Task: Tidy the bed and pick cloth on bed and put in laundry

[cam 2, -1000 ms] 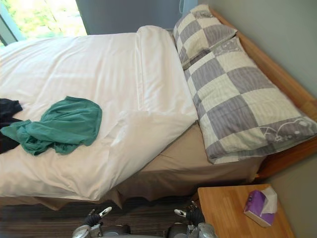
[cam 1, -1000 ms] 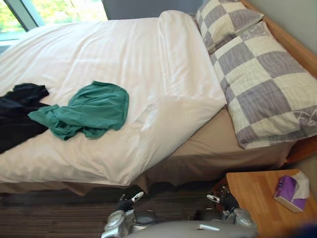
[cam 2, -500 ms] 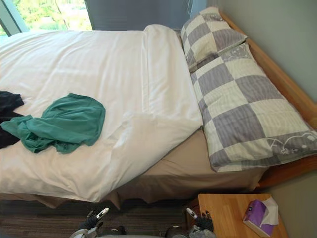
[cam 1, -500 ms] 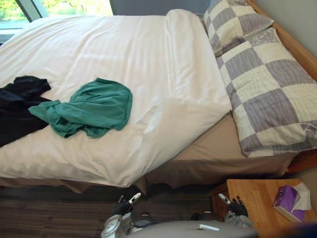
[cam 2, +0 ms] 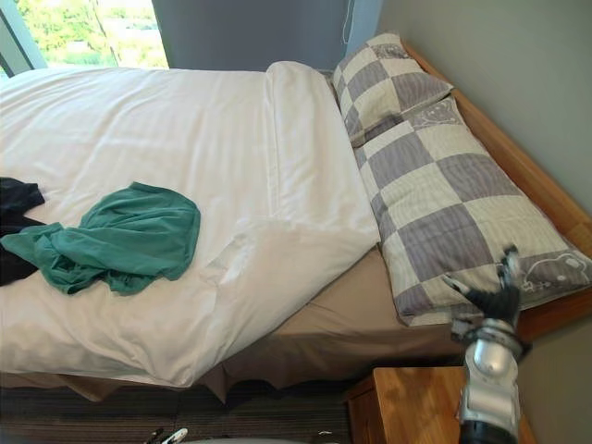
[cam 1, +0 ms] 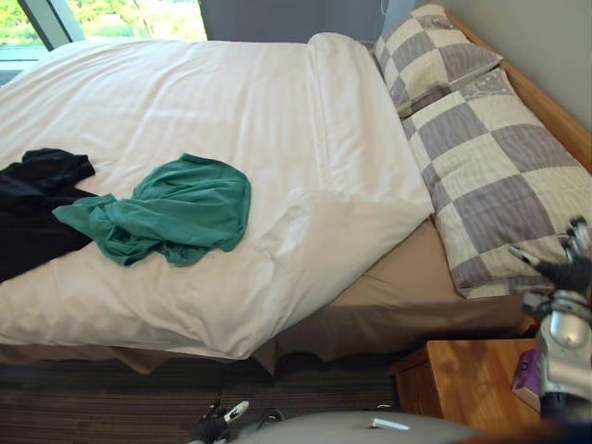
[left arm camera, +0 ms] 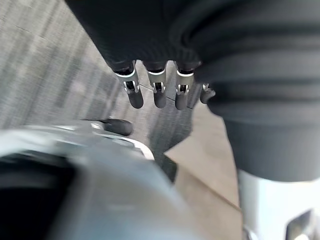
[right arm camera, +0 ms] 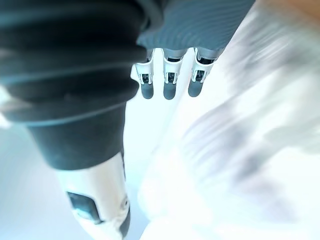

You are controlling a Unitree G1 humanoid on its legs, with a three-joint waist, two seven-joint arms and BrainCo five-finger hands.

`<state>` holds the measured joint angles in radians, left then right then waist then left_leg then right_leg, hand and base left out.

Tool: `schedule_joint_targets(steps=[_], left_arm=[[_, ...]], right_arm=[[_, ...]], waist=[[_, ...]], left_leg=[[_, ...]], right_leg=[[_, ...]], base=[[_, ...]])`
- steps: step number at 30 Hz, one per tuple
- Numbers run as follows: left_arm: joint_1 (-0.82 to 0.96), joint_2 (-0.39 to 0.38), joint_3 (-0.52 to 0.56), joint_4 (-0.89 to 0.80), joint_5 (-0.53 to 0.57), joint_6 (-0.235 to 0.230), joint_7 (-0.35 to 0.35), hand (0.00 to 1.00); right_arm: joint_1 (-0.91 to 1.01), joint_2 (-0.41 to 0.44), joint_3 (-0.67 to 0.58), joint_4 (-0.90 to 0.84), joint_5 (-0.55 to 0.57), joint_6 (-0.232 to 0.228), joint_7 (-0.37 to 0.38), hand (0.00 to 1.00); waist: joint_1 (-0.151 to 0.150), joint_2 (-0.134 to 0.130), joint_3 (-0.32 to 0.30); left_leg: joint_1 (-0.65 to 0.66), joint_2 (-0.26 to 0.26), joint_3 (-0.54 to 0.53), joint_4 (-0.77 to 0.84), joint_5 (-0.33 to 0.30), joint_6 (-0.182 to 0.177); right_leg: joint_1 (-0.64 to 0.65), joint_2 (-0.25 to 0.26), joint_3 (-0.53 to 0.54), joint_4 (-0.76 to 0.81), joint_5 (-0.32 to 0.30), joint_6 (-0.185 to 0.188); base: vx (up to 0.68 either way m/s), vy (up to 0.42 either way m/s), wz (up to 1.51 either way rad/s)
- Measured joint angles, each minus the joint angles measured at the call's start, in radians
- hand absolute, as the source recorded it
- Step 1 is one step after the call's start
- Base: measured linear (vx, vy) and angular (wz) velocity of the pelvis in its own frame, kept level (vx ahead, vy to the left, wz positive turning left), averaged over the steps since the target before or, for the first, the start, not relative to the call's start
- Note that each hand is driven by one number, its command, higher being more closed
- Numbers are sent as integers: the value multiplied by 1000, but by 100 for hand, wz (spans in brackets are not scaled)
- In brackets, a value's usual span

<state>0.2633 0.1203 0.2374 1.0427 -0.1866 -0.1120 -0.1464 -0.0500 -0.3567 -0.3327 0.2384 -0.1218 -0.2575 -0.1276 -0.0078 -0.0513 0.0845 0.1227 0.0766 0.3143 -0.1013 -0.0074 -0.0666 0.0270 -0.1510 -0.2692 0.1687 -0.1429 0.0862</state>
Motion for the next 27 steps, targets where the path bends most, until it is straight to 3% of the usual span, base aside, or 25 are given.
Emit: schedule_joint_targets(steps=[7,10,15,18,23,27], left_arm=[[-1,-5,3,-6,24,-1,1,0],[-4,-2,10,-36,25,-1,1,0],[-108,39,42,-65,22,6,4,0],[-163,63,62,-87,21,14,17,0],[-188,89,101,-118,21,13,42,0],[-211,94,122,-139,20,7,44,0]], right_arm=[[-127,-6,217,26,-76,61,53,0],[-236,-6,314,65,-85,90,57,0],[-494,-6,399,161,-119,149,39,0],[-630,-7,444,212,-119,157,4,0],[-761,-11,495,267,-140,178,-36,0],[-856,-19,503,305,-150,217,-48,0]], waist=[[26,2,3],[31,-16,19],[90,-82,115],[127,-109,175],[161,-119,242],[170,-125,292]], left_leg=[[-10,-6,-54,3,7,6],[-36,-7,-80,0,17,7],[-131,17,-117,5,52,12],[-207,29,-146,39,53,12],[-291,39,-188,100,54,18],[-344,40,-202,133,53,18]], right_leg=[[31,2,-56,-29,6,2],[29,2,-82,-35,10,1],[-26,27,-109,-66,56,-30],[-68,32,-109,-68,70,-39],[-104,41,-106,-76,108,-49],[-127,43,-107,-88,132,-46]], base=[[34,-5,23],[-39,-9,23],[-80,-18,25],[-64,-4,26],[12,27,26],[-22,42,11]])
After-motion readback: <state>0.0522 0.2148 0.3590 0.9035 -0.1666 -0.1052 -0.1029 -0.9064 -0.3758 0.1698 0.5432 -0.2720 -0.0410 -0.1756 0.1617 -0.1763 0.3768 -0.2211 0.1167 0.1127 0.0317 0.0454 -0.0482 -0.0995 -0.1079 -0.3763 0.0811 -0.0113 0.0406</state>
